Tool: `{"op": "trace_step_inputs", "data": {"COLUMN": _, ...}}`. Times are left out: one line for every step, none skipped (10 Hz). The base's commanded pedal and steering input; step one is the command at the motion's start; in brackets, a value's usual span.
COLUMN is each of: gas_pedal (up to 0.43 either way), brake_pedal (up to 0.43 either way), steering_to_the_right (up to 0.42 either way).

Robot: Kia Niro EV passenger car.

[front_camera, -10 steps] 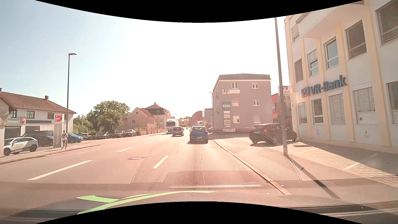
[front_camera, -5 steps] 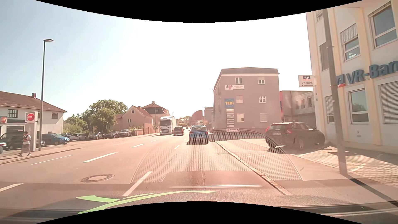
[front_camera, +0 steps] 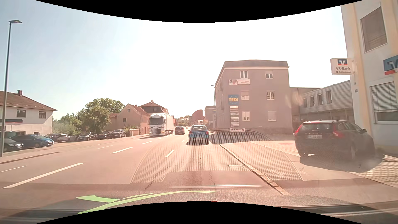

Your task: Follow the waypoints while adhering to traffic rules and regulations

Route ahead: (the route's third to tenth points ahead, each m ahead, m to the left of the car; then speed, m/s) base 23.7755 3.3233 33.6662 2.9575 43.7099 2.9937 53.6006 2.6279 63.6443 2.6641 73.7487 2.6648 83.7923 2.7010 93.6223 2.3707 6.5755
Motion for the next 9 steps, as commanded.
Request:
{"op": "trace_step_inputs", "data": {"gas_pedal": 0.020, "brake_pedal": 0.000, "steering_to_the_right": -0.002}}
{"op": "trace_step_inputs", "data": {"gas_pedal": 0.020, "brake_pedal": 0.000, "steering_to_the_right": -0.002}}
{"op": "trace_step_inputs", "data": {"gas_pedal": 0.020, "brake_pedal": 0.000, "steering_to_the_right": -0.002}}
{"op": "trace_step_inputs", "data": {"gas_pedal": 0.020, "brake_pedal": 0.000, "steering_to_the_right": -0.002}}
{"op": "trace_step_inputs", "data": {"gas_pedal": 0.020, "brake_pedal": 0.000, "steering_to_the_right": -0.002}}
{"op": "trace_step_inputs", "data": {"gas_pedal": 0.020, "brake_pedal": 0.000, "steering_to_the_right": -0.002}}
{"op": "trace_step_inputs", "data": {"gas_pedal": 0.020, "brake_pedal": 0.000, "steering_to_the_right": -0.002}}
{"op": "trace_step_inputs", "data": {"gas_pedal": 0.020, "brake_pedal": 0.000, "steering_to_the_right": -0.002}}
{"op": "trace_step_inputs", "data": {"gas_pedal": 0.020, "brake_pedal": 0.000, "steering_to_the_right": -0.002}}
